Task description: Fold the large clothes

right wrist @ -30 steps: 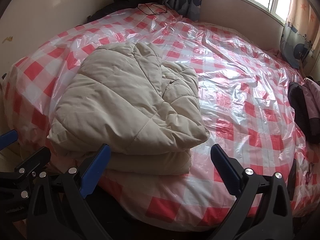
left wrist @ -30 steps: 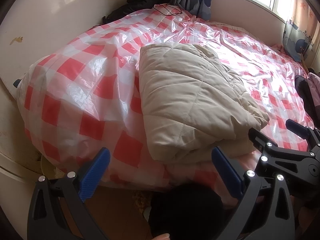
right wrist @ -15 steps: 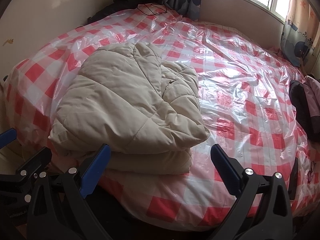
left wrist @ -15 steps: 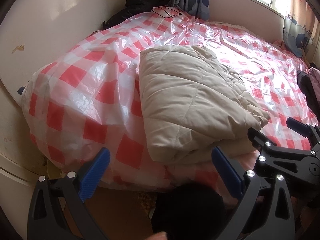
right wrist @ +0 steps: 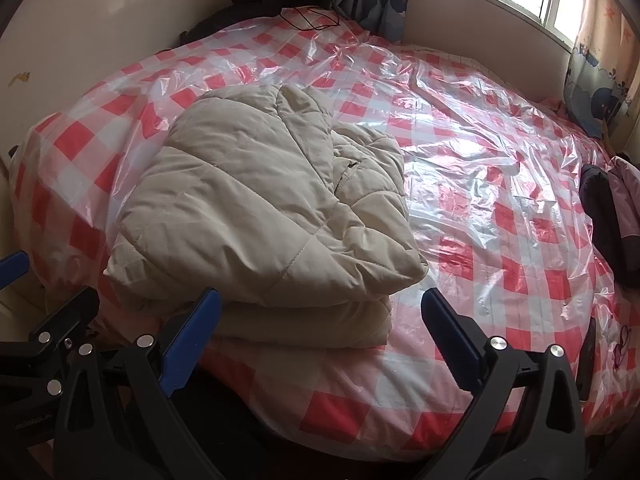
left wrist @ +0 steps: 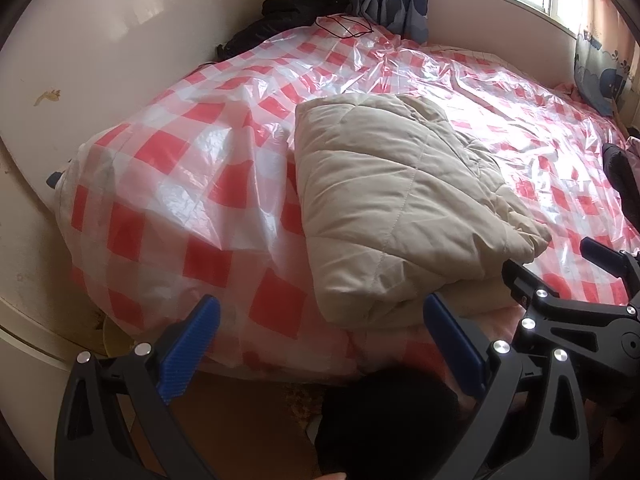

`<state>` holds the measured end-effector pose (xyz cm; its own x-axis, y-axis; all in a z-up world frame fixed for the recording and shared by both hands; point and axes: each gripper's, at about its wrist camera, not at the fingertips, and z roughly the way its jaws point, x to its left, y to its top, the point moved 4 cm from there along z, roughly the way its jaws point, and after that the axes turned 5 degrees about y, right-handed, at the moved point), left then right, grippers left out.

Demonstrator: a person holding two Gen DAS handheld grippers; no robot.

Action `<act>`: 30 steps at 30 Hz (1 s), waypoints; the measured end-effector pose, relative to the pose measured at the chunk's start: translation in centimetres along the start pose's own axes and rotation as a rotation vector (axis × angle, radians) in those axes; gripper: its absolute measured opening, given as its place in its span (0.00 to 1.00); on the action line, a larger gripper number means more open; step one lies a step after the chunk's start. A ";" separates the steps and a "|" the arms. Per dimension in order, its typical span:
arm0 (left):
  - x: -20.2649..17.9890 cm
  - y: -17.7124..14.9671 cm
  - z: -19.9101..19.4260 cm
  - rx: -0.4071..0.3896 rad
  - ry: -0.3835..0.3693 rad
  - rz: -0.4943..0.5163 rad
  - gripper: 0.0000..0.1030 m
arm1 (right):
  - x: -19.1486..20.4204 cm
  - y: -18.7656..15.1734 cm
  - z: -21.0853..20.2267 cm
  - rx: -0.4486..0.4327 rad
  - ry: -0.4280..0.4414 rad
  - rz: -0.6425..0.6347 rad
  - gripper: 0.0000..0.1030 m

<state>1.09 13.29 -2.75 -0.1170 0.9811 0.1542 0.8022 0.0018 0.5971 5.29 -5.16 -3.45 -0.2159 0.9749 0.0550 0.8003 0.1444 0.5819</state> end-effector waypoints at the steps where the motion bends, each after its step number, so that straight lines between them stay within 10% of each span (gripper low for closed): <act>1: 0.1 0.0 0.0 -0.001 0.000 0.000 0.95 | 0.1 0.0 0.0 -0.001 0.000 -0.001 0.94; 30: 1.8 -0.5 -0.7 -0.004 -0.017 -0.034 0.95 | 2.3 0.0 -0.9 -0.008 -0.015 -0.024 0.94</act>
<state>0.06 14.91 -2.20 -0.1344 0.9836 0.1201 0.7956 0.0349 0.6049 4.28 -3.09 -2.66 -0.2264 0.9736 0.0283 0.7907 0.1668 0.5890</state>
